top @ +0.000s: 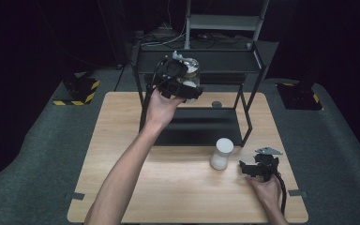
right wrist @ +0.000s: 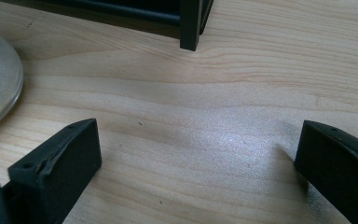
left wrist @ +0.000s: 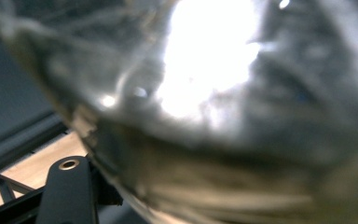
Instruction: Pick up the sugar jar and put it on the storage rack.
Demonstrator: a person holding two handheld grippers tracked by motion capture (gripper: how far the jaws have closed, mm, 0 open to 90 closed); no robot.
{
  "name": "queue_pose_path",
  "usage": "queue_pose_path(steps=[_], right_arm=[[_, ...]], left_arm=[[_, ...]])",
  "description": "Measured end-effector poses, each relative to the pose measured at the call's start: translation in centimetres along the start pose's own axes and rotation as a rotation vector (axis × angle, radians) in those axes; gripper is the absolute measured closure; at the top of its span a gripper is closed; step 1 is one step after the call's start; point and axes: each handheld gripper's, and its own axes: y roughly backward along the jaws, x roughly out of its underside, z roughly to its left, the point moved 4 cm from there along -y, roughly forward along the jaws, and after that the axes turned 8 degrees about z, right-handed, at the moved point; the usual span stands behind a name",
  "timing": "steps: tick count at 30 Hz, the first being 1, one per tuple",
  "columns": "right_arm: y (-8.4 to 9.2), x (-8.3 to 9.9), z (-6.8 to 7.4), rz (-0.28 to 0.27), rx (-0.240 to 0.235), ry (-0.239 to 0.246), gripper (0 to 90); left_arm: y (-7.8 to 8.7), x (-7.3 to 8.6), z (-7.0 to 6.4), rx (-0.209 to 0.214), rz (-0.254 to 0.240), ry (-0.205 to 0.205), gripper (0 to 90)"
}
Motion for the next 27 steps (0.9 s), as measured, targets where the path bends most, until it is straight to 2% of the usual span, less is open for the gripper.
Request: queue_pose_path(steps=[3, 4, 6, 7, 8, 16, 21, 27], right_arm=[[0.0, 0.0, 0.0, 0.0, 0.0, 0.001, 0.0], [0.0, 0.0, 0.0, 0.0, 0.0, 0.001, 0.0], [0.0, 0.0, 0.0, 0.0, 0.0, 0.0, 0.0], [0.0, 0.0, 0.0, 0.0, 0.001, 0.0, 0.0], [0.0, 0.0, 0.0, 0.0, 0.0, -0.001, 0.0], [0.0, 0.0, 0.0, 0.0, 0.001, -0.002, 0.0], [0.0, 0.0, 0.0, 0.0, 0.002, -0.002, 0.0], [0.0, 0.0, 0.0, 0.0, 0.002, -0.002, 0.0]], left_arm=[[-0.3, -1.1, -0.2, -0.028, -0.025, 0.033, 31.1], [-0.1, -2.0, 0.3, -0.036, 0.017, 0.0, 31.1], [-0.1, -3.0, 0.6, -0.05, 0.036, -0.006, 31.1], [0.1, -3.7, 0.9, -0.052, 0.074, -0.032, 31.1], [0.0, -4.0, 1.0, -0.06, 0.076, -0.029, 31.1], [-1.9, -6.0, 1.7, -0.136, 0.091, 0.024, 31.1], [-3.3, -6.6, 2.1, -0.183, 0.095, 0.061, 31.1], [-4.6, -7.0, 2.7, -0.22, 0.092, 0.098, 31.2]])
